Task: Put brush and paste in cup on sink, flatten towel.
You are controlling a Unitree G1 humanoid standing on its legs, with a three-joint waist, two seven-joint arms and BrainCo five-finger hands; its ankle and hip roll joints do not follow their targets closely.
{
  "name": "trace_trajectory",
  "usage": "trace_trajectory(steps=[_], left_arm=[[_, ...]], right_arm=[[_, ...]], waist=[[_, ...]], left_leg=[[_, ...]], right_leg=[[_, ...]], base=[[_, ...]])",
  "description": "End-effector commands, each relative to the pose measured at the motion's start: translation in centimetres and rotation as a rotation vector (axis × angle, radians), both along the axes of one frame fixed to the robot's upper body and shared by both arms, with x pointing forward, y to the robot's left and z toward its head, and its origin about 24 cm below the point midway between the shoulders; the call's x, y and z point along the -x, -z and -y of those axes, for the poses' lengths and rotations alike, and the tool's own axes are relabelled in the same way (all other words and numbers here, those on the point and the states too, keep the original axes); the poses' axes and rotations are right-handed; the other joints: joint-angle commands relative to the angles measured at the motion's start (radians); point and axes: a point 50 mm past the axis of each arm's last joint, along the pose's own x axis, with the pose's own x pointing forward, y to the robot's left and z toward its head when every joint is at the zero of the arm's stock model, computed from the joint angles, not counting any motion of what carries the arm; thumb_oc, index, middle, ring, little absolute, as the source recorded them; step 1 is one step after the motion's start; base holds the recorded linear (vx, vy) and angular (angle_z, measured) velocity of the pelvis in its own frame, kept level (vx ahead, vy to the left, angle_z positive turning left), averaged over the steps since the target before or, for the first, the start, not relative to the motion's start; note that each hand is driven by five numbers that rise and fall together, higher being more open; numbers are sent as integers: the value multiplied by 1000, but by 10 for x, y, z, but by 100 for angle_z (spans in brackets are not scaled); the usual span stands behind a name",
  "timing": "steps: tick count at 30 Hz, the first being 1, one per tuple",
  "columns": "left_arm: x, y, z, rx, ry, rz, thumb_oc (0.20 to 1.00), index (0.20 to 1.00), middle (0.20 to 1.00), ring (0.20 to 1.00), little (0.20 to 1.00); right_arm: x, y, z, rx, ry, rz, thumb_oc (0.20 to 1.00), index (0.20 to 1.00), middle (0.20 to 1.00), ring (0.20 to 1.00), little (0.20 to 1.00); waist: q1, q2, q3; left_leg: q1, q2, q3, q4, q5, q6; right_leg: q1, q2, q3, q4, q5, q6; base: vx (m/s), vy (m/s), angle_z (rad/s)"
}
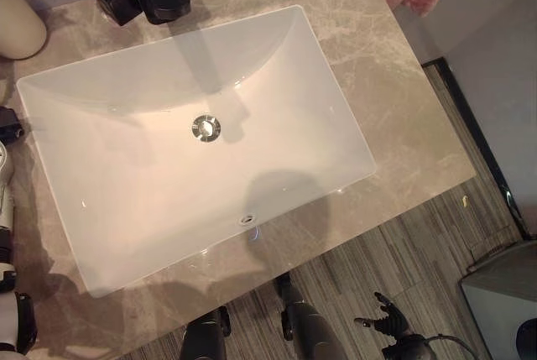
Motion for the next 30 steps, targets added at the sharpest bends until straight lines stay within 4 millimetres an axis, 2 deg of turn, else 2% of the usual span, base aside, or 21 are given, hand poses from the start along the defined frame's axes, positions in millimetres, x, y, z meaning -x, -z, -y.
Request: trace_trajectory(steps=[1,9,10,11,12,13,14,15,16,19,22,26,27,28,29,30], left_arm=[[-16,59,11,16,30,-214,200,200,200,200,200],[1,103,16,96,-4,-252,200,200,200,200,200],[10,121,11,116,-29,-299,200,200,200,200,200],[10,120,11,115,-29,-299,200,200,200,200,200],[16,132,7,118,-55,-339,200,200,200,200,200],[17,132,7,119,-56,-339,200,200,200,200,200],[24,141,6,127,-66,-359,200,200,200,200,200],[24,141,6,128,-66,-359,200,200,200,200,200],[31,141,14,112,-34,-345,200,200,200,200,200],[36,146,16,117,-28,-351,200,200,200,200,200],[40,155,35,148,77,-340,200,200,200,200,200],[43,154,66,184,326,-296,200,200,200,200,200],[43,152,82,183,482,-311,200,200,200,200,200],[44,148,110,143,703,-353,200,200,200,200,200],[48,154,139,219,913,-378,200,200,200,200,200],[48,153,139,219,913,-378,200,200,200,200,200]], right_arm=[[1,-3,8,25,-20,1,1000,1000,1000,1000,1000],[21,9,10,31,38,-86,1000,1000,1000,1000,1000],[27,11,12,36,54,-108,1000,1000,1000,1000,1000],[26,11,12,36,53,-107,1000,1000,1000,1000,1000],[30,12,15,40,70,-121,1000,1000,1000,1000,1000],[30,12,15,40,69,-121,1000,1000,1000,1000,1000],[34,13,18,48,81,-140,1000,1000,1000,1000,1000],[34,13,18,49,80,-140,1000,1000,1000,1000,1000],[36,14,17,45,90,-147,1000,1000,1000,1000,1000],[38,15,18,50,93,-157,1000,1000,1000,1000,1000],[43,16,21,53,117,-178,1000,1000,1000,1000,1000],[48,17,25,49,154,-192,1000,1000,1000,1000,1000],[48,17,26,24,192,-181,1000,1000,1000,1000,1000],[42,14,29,-90,378,-92,1000,1000,1000,1000,1000],[45,15,25,-132,415,-77,1000,1000,1000,1000,1000],[45,15,25,-133,415,-77,1000,1000,1000,1000,1000]], waist=[[-25,14,30],[0,33,5],[8,41,-4],[7,41,-5],[12,48,-12],[11,47,-14],[20,55,-26],[19,55,-25],[29,60,-33],[29,64,-37],[34,75,-55],[32,91,-70],[29,99,-70],[20,106,-78],[12,111,-91],[14,111,-94]], left_leg=[[3,-41,-32,134,-113,38],[82,-46,-47,116,-122,42],[112,-49,-56,102,-120,43],[110,-49,-55,99,-114,42],[139,-52,-57,87,-117,42],[138,-52,-57,83,-111,42],[164,-55,-59,62,-104,41],[167,-55,-59,60,-103,41],[186,-55,-66,33,-89,40],[198,-55,-69,13,-77,38],[232,-57,-84,-29,-52,34],[266,-55,-103,-60,-29,28],[275,-53,-109,-66,-23,26],[285,-51,-112,-69,-22,23],[300,-46,-111,-77,-17,21],[296,-44,-110,-78,-14,20]], right_leg=[[97,-12,-53,10,9,33],[149,-10,-63,37,-38,17],[169,-8,-70,45,-52,11],[165,-8,-69,45,-49,10],[183,-7,-75,50,-59,8],[180,-7,-74,50,-56,7],[196,-5,-80,49,-60,5],[198,-5,-80,48,-60,5],[209,-1,-89,47,-63,1],[216,0,-96,47,-65,-1],[228,7,-109,59,-77,-6],[248,14,-121,82,-95,-13],[253,19,-125,94,-104,-15],[260,24,-124,107,-116,-15],[267,30,-122,117,-125,-22],[262,31,-121,116,-121,-23]], base=[[0,0,0],[32,-10,-3],[37,-16,0],[55,-6,3],[8,-1,7],[38,1,7],[12,-5,6],[0,0,0],[0,0,0],[-20,-17,9],[-27,-30,20],[-31,-31,17],[-43,-37,23],[-26,-45,15],[-9,-30,19],[-14,-44,20]])
